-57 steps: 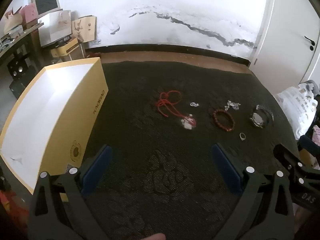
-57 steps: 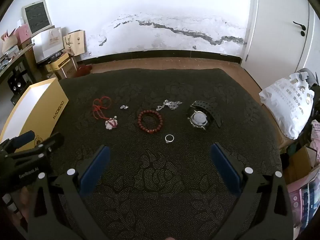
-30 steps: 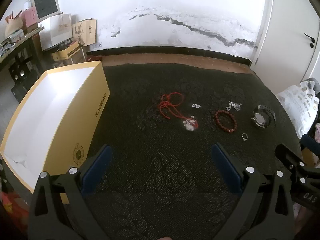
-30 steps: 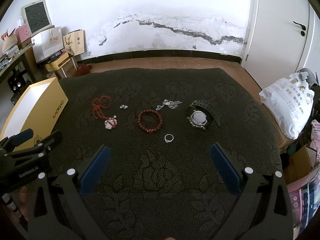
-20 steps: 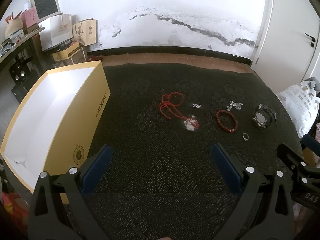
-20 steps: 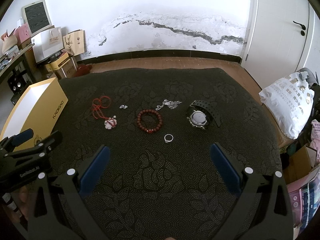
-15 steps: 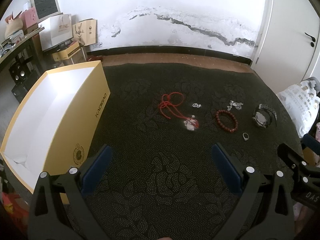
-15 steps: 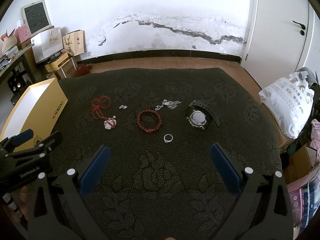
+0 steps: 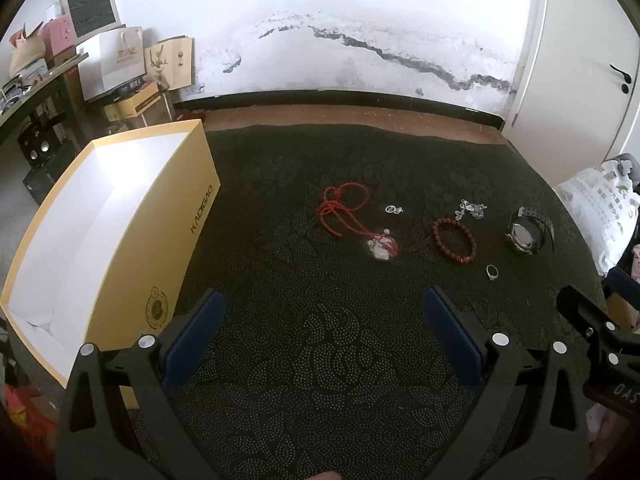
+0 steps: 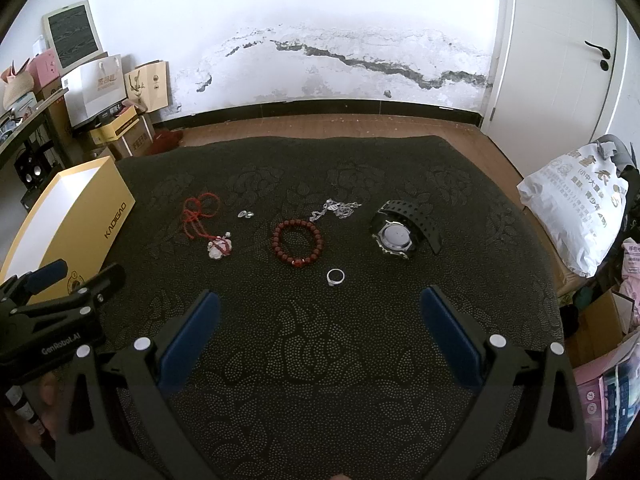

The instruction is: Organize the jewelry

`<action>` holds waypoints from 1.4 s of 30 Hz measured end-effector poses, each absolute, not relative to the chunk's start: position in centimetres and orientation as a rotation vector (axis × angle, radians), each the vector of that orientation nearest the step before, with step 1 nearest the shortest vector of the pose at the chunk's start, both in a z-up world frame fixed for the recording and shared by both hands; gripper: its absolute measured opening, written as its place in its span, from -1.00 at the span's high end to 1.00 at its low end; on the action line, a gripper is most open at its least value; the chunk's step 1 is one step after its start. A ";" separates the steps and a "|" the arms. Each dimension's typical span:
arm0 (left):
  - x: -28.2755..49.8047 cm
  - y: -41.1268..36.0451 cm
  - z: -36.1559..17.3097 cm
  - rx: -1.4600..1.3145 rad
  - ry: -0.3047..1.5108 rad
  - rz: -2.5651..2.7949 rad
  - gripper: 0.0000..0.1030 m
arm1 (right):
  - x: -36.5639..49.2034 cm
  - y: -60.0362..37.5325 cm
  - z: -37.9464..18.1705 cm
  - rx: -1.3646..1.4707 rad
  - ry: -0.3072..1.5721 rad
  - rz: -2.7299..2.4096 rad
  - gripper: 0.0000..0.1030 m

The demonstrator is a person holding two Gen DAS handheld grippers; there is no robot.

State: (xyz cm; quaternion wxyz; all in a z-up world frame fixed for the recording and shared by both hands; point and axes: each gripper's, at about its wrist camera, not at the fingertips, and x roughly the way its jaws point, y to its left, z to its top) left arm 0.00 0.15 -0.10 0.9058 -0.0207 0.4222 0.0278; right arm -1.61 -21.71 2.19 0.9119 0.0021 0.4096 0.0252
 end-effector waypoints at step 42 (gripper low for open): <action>10.3 -4.1 -10.3 -0.076 1.018 0.044 -0.88 | 2.3 -25.8 -0.2 0.043 0.888 -0.002 -0.88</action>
